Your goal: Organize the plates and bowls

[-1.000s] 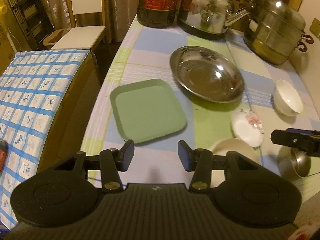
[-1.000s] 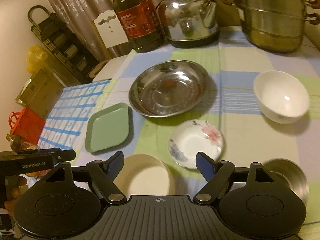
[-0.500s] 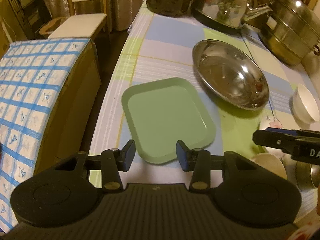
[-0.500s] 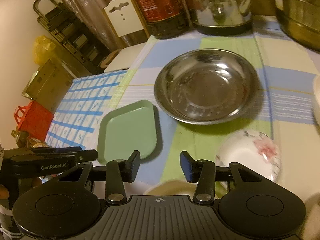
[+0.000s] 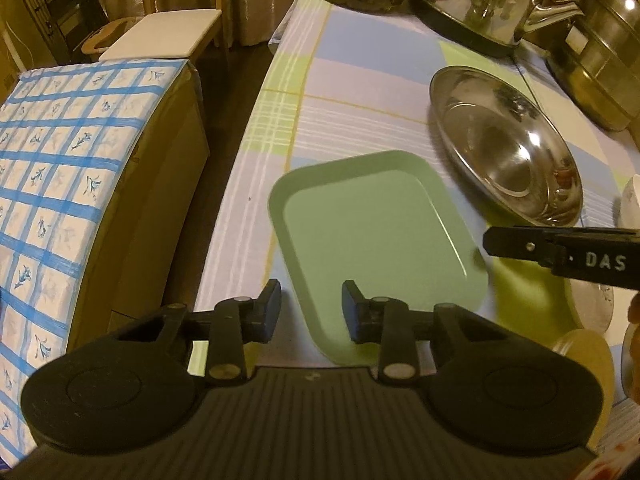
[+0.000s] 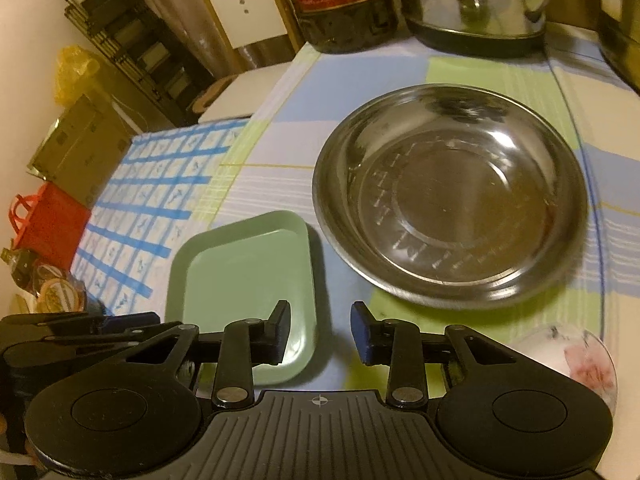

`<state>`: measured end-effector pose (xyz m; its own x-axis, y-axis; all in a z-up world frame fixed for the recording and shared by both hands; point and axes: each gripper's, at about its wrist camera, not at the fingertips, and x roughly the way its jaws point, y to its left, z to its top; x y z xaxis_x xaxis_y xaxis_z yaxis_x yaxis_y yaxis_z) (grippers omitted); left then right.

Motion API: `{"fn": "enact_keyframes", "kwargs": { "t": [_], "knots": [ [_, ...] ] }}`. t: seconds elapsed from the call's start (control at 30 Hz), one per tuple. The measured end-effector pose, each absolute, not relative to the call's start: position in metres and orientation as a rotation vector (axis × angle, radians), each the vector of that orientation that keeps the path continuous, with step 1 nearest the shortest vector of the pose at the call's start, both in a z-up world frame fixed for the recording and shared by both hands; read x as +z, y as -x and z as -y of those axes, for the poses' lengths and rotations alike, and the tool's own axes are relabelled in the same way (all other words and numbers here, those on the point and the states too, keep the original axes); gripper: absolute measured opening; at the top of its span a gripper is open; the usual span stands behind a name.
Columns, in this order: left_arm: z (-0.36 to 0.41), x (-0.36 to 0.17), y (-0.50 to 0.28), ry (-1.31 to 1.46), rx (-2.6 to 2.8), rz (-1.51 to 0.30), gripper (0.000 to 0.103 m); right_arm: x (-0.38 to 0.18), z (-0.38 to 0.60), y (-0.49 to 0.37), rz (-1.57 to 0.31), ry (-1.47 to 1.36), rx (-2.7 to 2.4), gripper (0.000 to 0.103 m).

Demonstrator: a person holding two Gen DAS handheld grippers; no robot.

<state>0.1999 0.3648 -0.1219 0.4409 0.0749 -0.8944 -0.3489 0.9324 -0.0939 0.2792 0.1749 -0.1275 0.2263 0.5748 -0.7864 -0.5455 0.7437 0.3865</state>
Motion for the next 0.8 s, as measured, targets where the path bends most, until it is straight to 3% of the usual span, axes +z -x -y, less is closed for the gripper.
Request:
{"fn": "enact_keyframes", "kwargs": {
  "t": [0.43, 0.8],
  "knots": [
    [-0.373, -0.131, -0.206, 0.305, 0.256, -1.108, 0.012, -0.140, -0.192, -0.279, -1.158, 0.016, 0.782, 0.012],
    [-0.375, -0.121, -0.200, 0.271, 0.282, -1.079, 0.008, -0.130, -0.197, -0.273, -1.115, 0.031, 0.807, 0.004]
  ]
}}
